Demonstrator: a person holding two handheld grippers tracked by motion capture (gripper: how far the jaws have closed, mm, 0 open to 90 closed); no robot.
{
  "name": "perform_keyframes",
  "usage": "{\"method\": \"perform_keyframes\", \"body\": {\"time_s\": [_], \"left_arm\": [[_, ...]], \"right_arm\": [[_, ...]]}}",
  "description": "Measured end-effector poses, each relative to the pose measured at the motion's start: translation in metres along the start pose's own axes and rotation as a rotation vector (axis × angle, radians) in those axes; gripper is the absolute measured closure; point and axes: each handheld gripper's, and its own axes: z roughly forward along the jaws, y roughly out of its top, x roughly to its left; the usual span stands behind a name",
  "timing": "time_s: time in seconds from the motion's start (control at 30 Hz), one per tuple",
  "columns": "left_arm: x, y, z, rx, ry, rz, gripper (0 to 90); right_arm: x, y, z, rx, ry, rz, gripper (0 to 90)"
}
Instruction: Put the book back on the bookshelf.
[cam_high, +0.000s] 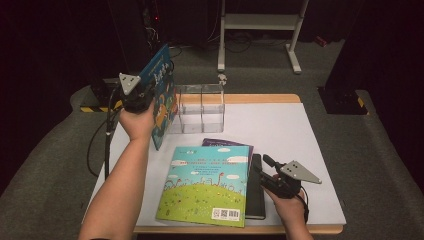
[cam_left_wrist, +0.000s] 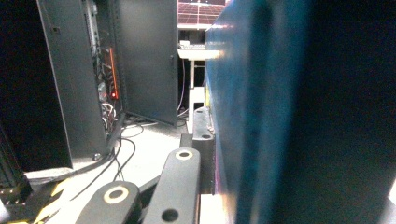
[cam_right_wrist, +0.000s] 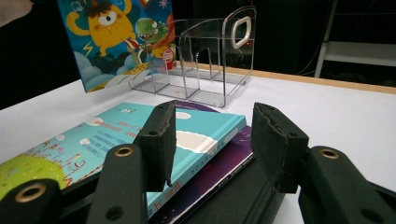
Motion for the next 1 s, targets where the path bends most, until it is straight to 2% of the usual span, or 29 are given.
{"method": "perform_keyframes", "body": {"time_s": [0.07,0.17,0.33,0.5,0.73,0.97,1.0], "left_arm": [[0.0,-0.001,0.002,-0.009,0.003,0.003,83.1],[0.0,-0.005,0.004,-0.018,0.012,0.029,83.1],[0.001,-0.008,0.009,-0.024,0.024,0.028,83.1],[-0.002,-0.012,0.01,-0.031,0.026,0.056,83.1],[0.003,-0.018,0.01,-0.041,0.044,0.047,83.1],[0.006,-0.022,0.003,-0.065,0.033,0.048,82.6],[0.007,-0.023,0.002,-0.063,0.033,0.058,82.5]], "right_arm": [[0.001,0.0,0.0,0.0,0.002,0.0,50.7],[0.002,0.0,0.0,0.0,0.006,-0.001,50.7],[0.002,0.0,0.0,-0.001,0.007,-0.005,50.7],[0.002,0.0,0.0,-0.001,0.01,-0.003,50.7],[0.002,0.001,-0.001,-0.003,0.014,-0.005,50.8],[0.002,0.0,-0.001,-0.001,0.016,-0.004,50.9],[0.003,0.001,0.0,0.0,0.016,-0.005,50.8]]}}
